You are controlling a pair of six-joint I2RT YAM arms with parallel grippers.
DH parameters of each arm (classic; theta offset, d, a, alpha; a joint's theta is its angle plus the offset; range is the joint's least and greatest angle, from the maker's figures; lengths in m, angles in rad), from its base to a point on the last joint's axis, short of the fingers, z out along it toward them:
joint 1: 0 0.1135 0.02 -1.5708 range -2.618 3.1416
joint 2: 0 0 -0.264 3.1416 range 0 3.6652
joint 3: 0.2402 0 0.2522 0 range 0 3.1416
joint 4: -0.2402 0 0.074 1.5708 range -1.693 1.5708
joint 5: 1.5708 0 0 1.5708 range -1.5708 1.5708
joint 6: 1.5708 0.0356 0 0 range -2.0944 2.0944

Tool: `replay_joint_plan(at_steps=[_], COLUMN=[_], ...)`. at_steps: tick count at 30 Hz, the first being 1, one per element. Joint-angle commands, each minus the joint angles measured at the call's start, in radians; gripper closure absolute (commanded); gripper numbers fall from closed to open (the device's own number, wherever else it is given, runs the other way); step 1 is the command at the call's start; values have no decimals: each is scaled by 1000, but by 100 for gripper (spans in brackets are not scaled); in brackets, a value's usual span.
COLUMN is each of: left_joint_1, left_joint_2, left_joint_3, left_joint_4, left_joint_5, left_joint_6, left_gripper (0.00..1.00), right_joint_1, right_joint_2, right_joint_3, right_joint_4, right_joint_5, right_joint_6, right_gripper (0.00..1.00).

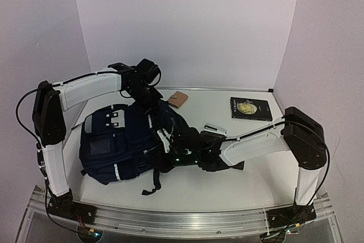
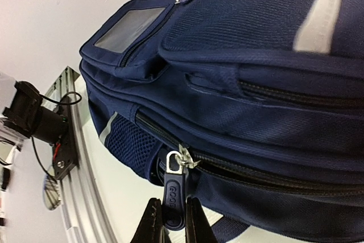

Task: Pack the student bag
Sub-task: Unzip the student bag at the center of the board.

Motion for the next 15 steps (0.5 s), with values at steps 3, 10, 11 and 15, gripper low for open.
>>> replay_joint_plan(at_steps=[3, 10, 11, 15], left_joint_1=[34, 34, 33, 16], left_joint_2=[-107, -196, -205, -266], left_joint_3=[-41, -190, -209, -324], left_joint_4=[225, 216, 195, 116], left_joint_5=[-30, 130, 151, 176], left_joint_6=[-9, 160, 195, 303], left_gripper=[100, 100, 100, 100], right_joint_1=[59, -37, -56, -177], right_joint_2=[-32, -220, -248, -354], right_joint_3=[23, 29, 29, 30], right_joint_4=[-11, -289, -334, -530], right_joint_5=[-8, -142, -163, -230], right_joint_6=[-141, -235, -264, -365], right_gripper=[81, 31, 26, 11])
